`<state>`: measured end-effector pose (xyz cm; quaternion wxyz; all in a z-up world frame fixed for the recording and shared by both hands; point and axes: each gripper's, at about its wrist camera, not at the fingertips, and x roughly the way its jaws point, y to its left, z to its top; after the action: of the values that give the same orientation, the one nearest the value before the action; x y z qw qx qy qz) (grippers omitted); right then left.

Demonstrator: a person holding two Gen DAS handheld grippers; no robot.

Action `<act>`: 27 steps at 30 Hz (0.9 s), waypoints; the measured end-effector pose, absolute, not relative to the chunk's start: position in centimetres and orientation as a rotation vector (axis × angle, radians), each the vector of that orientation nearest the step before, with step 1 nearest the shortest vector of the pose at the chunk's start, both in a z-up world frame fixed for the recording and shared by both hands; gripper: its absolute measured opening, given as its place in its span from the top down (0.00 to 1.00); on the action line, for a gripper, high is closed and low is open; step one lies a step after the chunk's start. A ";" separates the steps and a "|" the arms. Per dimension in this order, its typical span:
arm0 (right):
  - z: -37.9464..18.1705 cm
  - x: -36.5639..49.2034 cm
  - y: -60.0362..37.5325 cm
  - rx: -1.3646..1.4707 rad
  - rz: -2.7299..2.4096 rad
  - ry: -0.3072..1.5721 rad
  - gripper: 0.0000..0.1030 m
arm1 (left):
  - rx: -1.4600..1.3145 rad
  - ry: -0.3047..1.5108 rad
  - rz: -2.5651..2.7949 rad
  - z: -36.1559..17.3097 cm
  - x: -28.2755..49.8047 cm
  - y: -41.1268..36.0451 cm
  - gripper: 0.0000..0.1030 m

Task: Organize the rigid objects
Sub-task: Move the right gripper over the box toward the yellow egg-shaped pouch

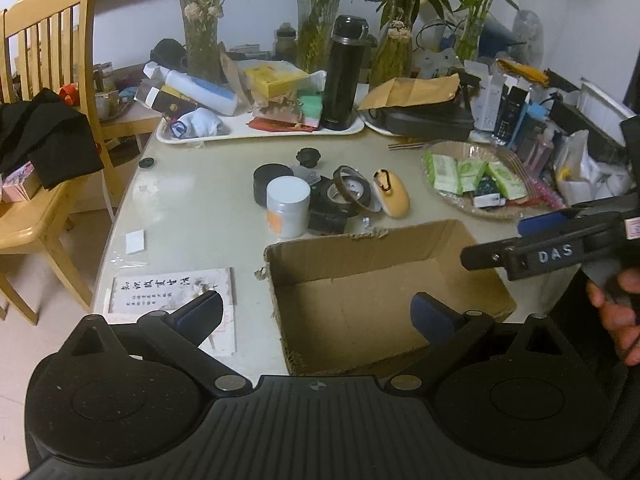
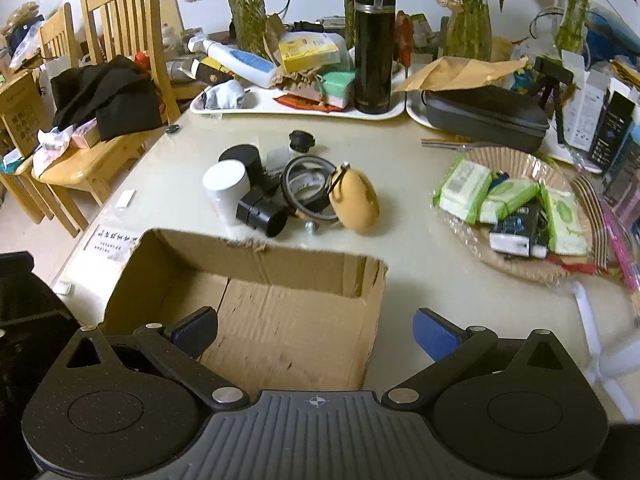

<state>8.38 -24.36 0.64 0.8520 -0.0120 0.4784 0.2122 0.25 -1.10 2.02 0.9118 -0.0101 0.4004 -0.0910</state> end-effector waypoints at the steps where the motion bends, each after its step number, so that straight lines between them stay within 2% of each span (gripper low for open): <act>1: 0.5 8.7 -24.4 -0.024 0.455 1.004 0.00 | -0.027 0.824 -0.190 2.0 0.3 -1.1 0.01; 14: -1.9 15.2 -25.5 0.103 0.558 0.982 0.00 | -0.070 0.812 -0.218 1.9 1.2 -1.0 0.01; 27: -5.3 20.6 -23.2 -0.067 0.627 0.984 0.01 | -0.067 0.823 -0.238 1.3 1.8 -1.4 0.01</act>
<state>20.57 -23.17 -5.34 0.8342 -0.0316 0.4644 0.2958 1.77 -1.45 1.35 0.9090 -0.0326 0.3991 -0.1152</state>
